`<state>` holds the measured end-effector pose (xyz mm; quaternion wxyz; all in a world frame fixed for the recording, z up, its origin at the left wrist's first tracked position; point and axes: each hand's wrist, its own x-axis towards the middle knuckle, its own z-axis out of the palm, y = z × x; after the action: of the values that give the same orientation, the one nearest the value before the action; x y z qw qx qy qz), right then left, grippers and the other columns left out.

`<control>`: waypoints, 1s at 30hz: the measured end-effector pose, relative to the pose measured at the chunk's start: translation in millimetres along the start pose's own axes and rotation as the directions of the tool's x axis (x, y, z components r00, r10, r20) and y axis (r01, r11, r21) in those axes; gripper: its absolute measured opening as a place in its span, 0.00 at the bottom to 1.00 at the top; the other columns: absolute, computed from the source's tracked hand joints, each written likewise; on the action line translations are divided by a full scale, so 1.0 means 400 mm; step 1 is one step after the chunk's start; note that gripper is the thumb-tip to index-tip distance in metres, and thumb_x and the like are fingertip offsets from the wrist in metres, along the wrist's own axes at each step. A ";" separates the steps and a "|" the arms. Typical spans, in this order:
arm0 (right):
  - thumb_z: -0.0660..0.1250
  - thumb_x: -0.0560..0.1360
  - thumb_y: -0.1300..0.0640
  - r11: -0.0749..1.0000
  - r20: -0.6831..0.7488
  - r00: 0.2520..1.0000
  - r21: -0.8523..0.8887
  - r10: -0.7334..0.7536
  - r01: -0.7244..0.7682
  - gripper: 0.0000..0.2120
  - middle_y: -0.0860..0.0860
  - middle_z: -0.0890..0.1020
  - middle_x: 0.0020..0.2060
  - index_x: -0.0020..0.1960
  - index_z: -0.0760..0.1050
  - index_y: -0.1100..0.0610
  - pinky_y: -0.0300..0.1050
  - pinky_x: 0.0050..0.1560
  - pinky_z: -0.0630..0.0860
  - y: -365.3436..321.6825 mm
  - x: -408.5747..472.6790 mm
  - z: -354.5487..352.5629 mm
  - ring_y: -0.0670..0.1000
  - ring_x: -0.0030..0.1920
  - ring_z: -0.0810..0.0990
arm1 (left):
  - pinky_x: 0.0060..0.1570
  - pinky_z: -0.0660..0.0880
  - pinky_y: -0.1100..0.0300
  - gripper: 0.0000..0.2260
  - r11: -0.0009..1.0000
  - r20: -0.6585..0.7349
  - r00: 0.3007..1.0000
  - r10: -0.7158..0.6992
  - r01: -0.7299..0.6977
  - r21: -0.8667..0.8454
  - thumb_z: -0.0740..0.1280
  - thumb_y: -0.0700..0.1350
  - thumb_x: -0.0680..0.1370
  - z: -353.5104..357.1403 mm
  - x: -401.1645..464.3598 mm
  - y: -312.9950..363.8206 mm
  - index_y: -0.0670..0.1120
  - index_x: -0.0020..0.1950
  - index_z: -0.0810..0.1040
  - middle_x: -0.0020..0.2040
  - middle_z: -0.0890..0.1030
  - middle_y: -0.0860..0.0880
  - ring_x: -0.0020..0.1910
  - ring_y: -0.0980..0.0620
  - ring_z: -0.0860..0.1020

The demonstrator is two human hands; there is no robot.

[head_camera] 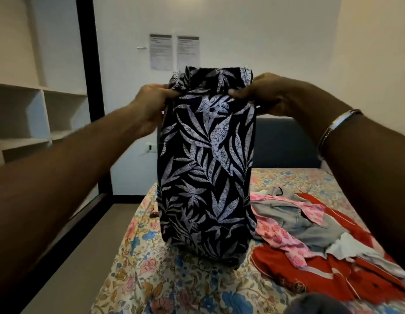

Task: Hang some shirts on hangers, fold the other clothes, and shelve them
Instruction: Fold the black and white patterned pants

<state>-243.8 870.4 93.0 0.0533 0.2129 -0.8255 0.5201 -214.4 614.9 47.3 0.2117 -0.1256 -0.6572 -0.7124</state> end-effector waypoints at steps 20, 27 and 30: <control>0.64 0.82 0.55 0.809 -0.032 0.944 0.525 0.329 -0.264 0.10 0.58 0.80 0.41 0.57 0.75 0.61 0.47 0.26 0.79 0.314 0.238 0.263 0.54 0.31 0.80 | 0.36 0.82 0.57 0.08 0.919 -0.078 0.956 -0.284 0.294 0.261 0.61 0.39 0.85 -0.010 0.161 -0.256 0.41 0.51 0.79 0.46 0.80 0.40 0.41 0.44 0.79; 0.59 0.82 0.64 0.877 -0.450 0.850 0.244 -0.274 0.413 0.13 0.48 0.77 0.43 0.65 0.72 0.67 0.38 0.41 0.77 -0.115 0.331 0.030 0.45 0.40 0.77 | 0.38 0.72 0.56 0.09 0.965 -0.174 0.952 0.251 -0.230 0.129 0.61 0.40 0.85 0.088 0.381 0.089 0.46 0.50 0.80 0.35 0.79 0.51 0.31 0.55 0.74; 0.60 0.81 0.64 0.873 -0.444 0.834 0.194 -0.328 0.447 0.15 0.49 0.80 0.43 0.67 0.73 0.65 0.41 0.43 0.79 -0.167 0.271 -0.038 0.47 0.41 0.80 | 0.42 0.74 0.57 0.09 0.935 -0.110 0.929 0.352 -0.345 0.081 0.60 0.40 0.85 0.110 0.335 0.161 0.45 0.58 0.80 0.38 0.80 0.51 0.34 0.56 0.76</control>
<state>-316.6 827.4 189.3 0.2932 0.2726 -0.6505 0.6455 -306.3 637.0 170.1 0.3785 -0.1897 -0.6312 -0.6498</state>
